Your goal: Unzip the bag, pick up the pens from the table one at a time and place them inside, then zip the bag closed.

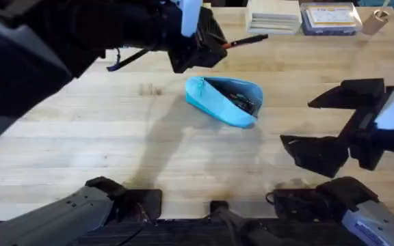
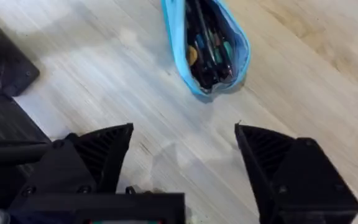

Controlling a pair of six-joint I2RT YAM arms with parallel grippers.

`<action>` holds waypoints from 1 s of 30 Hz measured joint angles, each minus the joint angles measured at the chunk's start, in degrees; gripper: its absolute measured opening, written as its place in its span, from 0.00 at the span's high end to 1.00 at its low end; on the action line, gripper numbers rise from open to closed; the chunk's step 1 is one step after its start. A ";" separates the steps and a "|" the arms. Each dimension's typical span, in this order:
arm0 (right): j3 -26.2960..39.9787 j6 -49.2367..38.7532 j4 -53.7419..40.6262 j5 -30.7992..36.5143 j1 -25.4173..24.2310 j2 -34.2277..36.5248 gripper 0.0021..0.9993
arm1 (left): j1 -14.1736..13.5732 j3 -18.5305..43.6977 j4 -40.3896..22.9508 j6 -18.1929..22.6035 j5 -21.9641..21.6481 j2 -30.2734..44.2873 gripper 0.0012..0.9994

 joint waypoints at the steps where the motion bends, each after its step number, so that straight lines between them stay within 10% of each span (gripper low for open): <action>1: 0.00 0.02 0.00 0.02 -0.01 -0.01 0.00 | 0.00 0.02 0.39 0.70 1.45 0.86 0.96; 13: 0.00 0.02 -0.02 0.02 0.00 0.00 0.00 | 0.00 0.09 1.04 3.15 11.11 8.85 0.96; 30: 0.00 0.00 -0.02 0.00 0.00 0.00 0.00 | 0.02 0.09 -1.98 6.73 11.47 14.54 0.96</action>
